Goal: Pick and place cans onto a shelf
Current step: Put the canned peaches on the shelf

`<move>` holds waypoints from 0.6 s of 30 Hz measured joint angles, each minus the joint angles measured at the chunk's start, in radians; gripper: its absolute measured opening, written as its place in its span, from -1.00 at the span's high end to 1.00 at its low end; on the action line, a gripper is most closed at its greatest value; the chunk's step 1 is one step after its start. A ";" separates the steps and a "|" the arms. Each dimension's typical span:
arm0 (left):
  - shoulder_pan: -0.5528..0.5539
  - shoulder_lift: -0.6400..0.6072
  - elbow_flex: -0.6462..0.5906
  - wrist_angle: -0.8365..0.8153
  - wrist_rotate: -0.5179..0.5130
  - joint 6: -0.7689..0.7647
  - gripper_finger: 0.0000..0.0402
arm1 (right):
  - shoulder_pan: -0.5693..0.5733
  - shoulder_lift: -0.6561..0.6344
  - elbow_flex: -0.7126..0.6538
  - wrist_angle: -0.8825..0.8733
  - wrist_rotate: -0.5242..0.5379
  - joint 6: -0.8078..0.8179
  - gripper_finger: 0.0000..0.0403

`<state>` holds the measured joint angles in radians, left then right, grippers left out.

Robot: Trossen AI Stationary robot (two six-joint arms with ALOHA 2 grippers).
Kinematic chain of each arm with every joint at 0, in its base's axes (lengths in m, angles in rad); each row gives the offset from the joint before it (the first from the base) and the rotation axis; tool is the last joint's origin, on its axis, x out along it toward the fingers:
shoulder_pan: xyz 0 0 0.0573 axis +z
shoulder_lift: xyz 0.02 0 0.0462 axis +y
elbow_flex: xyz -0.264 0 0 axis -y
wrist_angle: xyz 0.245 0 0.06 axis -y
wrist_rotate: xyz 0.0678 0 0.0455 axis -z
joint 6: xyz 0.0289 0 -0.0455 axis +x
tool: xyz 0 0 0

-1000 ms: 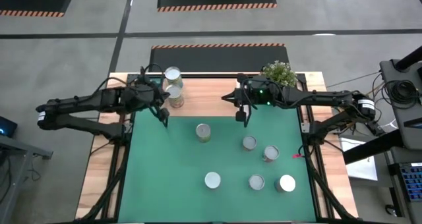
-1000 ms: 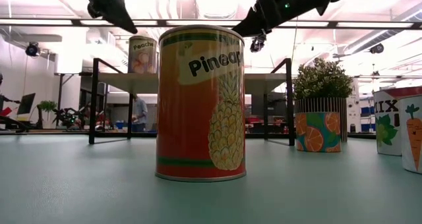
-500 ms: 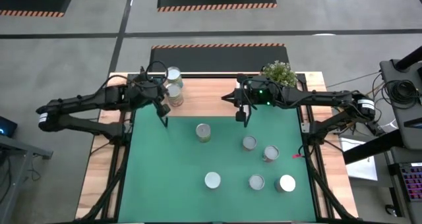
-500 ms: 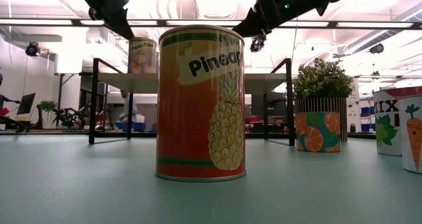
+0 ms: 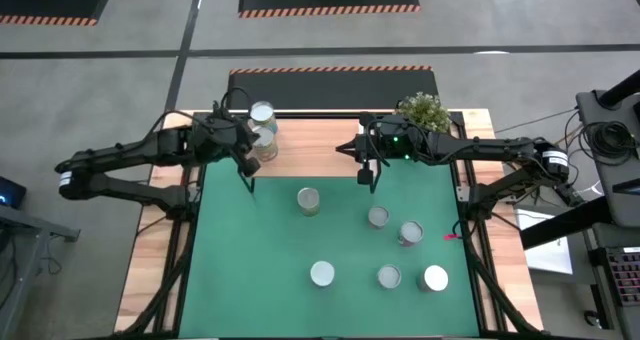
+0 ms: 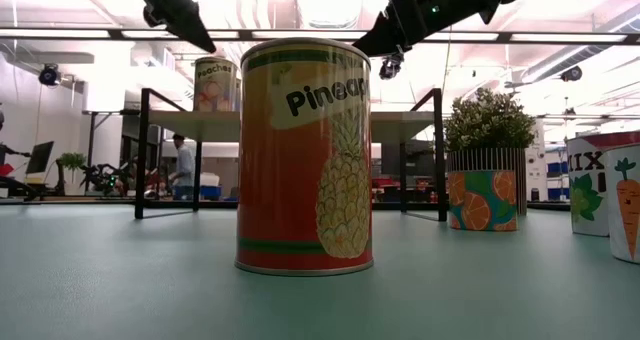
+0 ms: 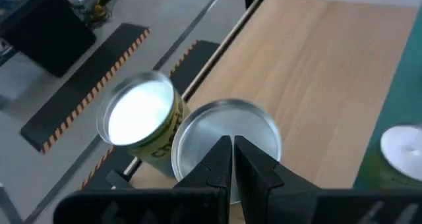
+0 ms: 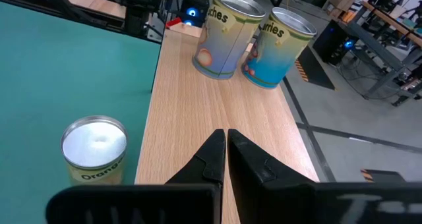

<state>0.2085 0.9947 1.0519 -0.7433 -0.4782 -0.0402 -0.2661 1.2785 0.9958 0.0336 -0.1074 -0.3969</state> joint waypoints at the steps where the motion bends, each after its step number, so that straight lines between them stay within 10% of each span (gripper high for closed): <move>1: 0.003 0.003 -0.005 0.000 -0.003 0.001 1.00 | 0.000 0.000 0.000 -0.001 0.000 0.000 0.96; 18: 0.005 0.056 -0.033 0.020 -0.083 0.003 1.00 | 0.000 0.000 0.000 -0.001 0.000 0.000 0.96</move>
<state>0.2131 1.0503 1.0191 -0.7233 -0.5610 -0.0370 -0.2661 1.2785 0.9958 0.0325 -0.1072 -0.3965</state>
